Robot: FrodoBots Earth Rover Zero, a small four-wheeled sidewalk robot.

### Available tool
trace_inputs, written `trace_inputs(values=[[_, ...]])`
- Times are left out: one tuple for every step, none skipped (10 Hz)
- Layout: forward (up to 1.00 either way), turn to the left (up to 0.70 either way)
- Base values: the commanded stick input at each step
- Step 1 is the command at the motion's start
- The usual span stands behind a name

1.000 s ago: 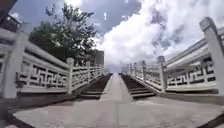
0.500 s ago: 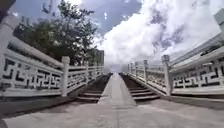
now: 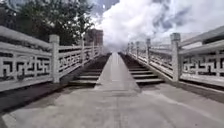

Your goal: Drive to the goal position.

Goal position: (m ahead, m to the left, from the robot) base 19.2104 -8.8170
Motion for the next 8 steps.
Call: trace_inputs(values=[[0.70,0.00],[0.70,0.00],[0.70,0.00],[0.70,0.00],[0.70,0.00],[0.70,0.00],[0.70,0.00],[0.70,0.00]])
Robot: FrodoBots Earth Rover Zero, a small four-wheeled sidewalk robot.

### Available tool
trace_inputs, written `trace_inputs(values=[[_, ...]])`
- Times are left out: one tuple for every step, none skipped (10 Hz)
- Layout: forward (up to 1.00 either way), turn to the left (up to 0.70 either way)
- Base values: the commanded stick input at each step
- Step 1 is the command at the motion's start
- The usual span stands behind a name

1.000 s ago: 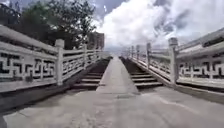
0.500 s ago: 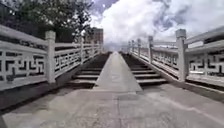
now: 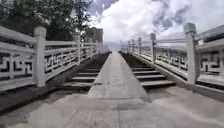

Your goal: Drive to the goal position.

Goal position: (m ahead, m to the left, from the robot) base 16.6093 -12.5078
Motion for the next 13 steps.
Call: trace_inputs(values=[[0.70,0.00],[0.70,0.00],[0.70,0.00],[0.70,0.00],[0.70,0.00],[0.70,0.00],[0.70,0.00],[0.70,0.00],[0.70,0.00],[0.70,0.00],[0.70,0.00],[0.70,0.00],[0.70,0.00]])
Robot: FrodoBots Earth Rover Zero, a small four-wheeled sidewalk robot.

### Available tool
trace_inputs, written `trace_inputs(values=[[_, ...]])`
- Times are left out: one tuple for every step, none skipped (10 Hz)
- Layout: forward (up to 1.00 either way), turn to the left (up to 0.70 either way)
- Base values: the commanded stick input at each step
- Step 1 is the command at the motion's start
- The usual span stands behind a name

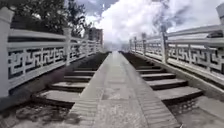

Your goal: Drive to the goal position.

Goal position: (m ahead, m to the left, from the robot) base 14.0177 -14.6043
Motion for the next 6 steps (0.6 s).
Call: trace_inputs(values=[[0.70,0.00],[0.70,0.00],[0.70,0.00],[0.70,0.00],[0.70,0.00],[0.70,0.00]])
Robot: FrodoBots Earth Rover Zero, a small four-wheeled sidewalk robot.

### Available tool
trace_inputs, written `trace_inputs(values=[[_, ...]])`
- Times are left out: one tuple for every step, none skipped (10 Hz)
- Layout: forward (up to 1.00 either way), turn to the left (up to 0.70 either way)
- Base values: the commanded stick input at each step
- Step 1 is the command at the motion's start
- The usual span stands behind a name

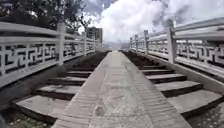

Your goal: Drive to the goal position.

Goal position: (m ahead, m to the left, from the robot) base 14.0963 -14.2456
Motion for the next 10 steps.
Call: trace_inputs(values=[[0.70,0.00],[0.70,0.00],[0.70,0.00],[0.70,0.00],[0.70,0.00],[0.70,0.00],[0.70,0.00],[0.70,0.00],[0.70,0.00],[0.70,0.00]])
